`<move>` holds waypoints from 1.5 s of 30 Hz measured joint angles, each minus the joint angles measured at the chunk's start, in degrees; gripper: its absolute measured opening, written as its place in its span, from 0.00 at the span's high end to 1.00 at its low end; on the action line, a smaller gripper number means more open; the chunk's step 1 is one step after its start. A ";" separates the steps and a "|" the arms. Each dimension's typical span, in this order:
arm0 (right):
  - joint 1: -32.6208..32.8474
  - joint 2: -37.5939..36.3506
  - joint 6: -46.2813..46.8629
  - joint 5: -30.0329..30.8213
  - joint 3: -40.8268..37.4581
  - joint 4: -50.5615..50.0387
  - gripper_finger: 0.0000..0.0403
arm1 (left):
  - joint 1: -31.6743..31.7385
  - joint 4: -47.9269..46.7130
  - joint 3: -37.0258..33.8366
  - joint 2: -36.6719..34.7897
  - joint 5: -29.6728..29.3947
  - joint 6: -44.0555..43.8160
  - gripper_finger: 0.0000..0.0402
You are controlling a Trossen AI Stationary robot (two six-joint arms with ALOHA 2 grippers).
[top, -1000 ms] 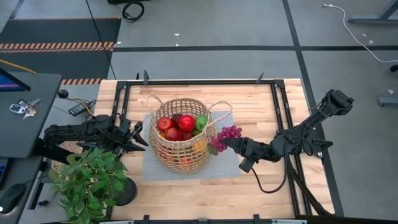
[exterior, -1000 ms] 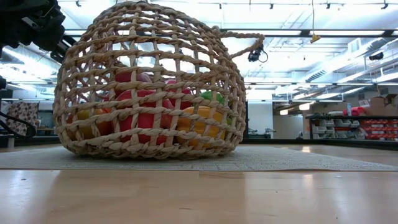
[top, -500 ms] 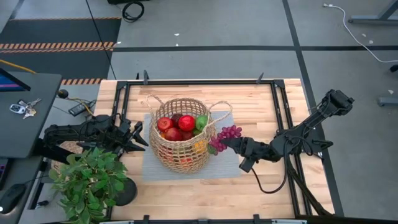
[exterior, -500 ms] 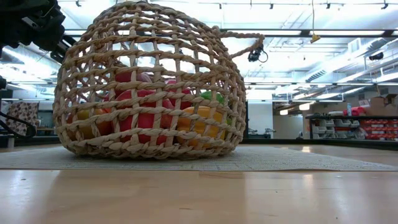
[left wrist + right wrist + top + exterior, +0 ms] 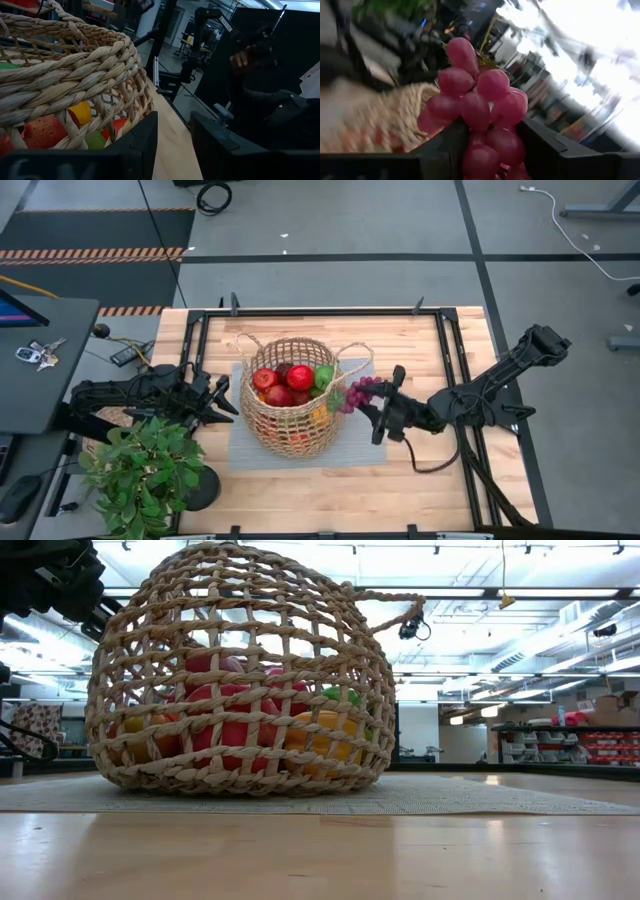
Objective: Build produce basket
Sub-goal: Put the grapes into the brown basket
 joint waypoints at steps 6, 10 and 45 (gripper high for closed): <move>-0.21 0.00 31.58 0.00 0.00 0.01 0.60 | 0.02 0.02 0.00 -0.01 -0.01 -0.04 0.70; -0.21 0.00 48.73 -0.10 0.00 0.02 0.60 | 0.02 0.02 0.00 0.00 0.00 -0.04 0.70; -11.25 3.14 60.04 -13.94 1.64 4.26 0.60 | 0.00 0.00 0.00 0.00 0.00 0.00 0.70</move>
